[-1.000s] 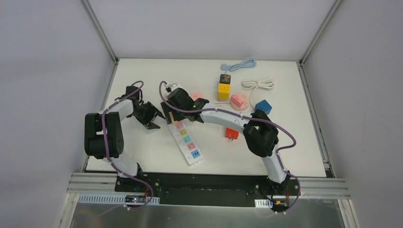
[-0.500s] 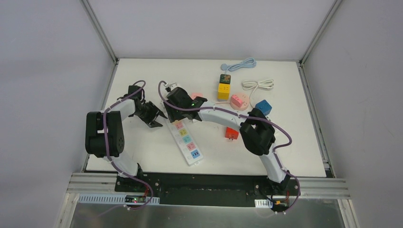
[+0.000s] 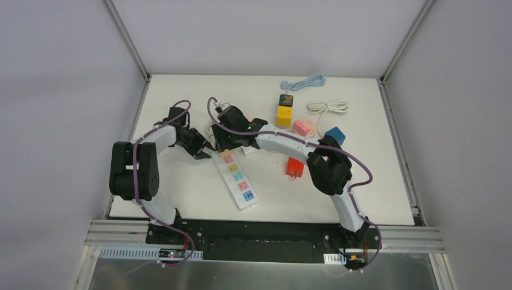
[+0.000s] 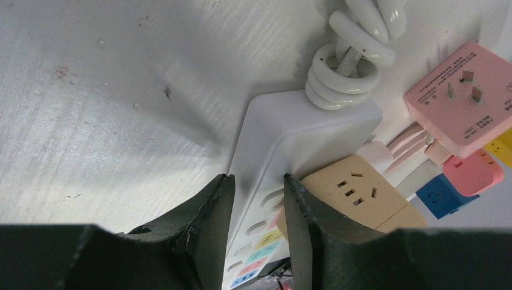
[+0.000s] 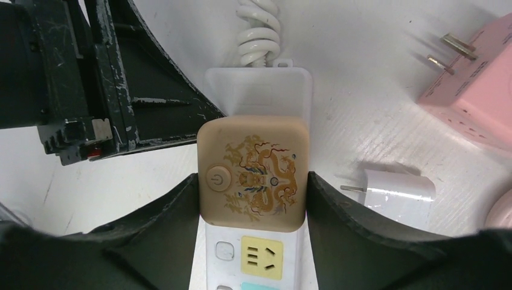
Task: Pull the plug off the socket
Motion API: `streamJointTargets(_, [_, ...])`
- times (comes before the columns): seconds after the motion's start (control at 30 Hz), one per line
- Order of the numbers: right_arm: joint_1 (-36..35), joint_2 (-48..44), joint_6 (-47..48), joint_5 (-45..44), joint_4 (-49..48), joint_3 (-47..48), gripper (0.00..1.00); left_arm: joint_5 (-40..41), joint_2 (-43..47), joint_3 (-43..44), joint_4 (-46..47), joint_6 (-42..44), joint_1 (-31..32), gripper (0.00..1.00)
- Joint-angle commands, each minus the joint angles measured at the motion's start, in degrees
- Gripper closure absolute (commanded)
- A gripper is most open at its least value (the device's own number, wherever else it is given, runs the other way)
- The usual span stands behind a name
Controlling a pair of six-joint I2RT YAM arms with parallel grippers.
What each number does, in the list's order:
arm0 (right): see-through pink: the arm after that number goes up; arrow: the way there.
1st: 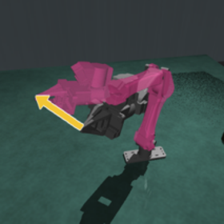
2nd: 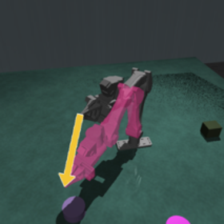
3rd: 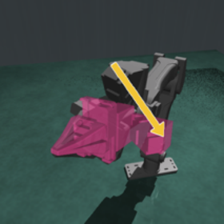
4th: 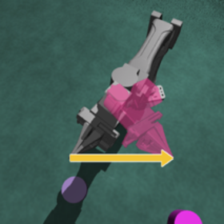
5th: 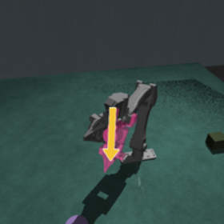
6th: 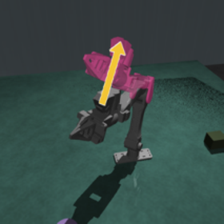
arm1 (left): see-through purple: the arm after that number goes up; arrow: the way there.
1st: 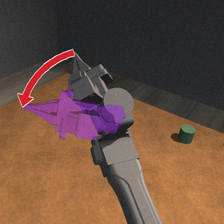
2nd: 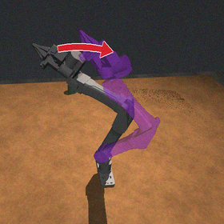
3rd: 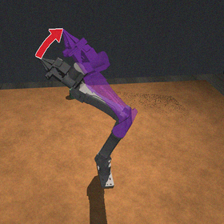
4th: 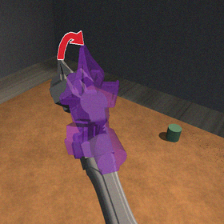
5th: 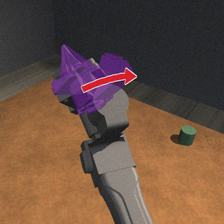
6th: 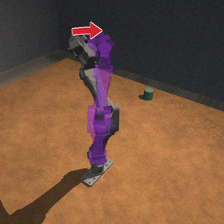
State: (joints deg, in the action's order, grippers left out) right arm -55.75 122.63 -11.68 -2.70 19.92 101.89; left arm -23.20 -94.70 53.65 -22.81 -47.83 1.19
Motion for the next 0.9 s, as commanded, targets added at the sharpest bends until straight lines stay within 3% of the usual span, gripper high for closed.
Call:
streamJointTargets(0.0, [-2.8,-3.4,1.8,-2.5,-6.5,2.2,1.00,4.2,-2.1,-1.5,-5.5,0.5,1.7,0.64])
streamJointTargets(0.13, [-4.5,-3.3,5.6,-10.9,-6.9,1.1,1.00,4.3,-2.5,-1.5,-6.1,0.8,1.7,0.66])
streamJointTargets(0.23, [-4.6,-4.0,5.3,-12.6,-7.0,1.0,1.00,4.9,-2.6,-1.1,-7.3,1.5,1.7,0.67])
streamJointTargets(0.6, [-1.7,-8.3,-3.5,-2.7,-11.1,-2.0,1.00,6.0,-2.1,-1.1,-7.6,2.4,1.7,0.68])
streamJointTargets(0.73, [-6.7,-2.8,4.8,-16.5,-7.7,0.0,1.00,6.0,-2.4,-1.1,-7.5,2.3,1.7,0.68])
streamJointTargets(0.87, [-7.1,-2.3,3.3,-19.2,-4.8,0.9,1.00,6.9,-1.5,-1.1,-7.7,2.5,1.7,0.69])
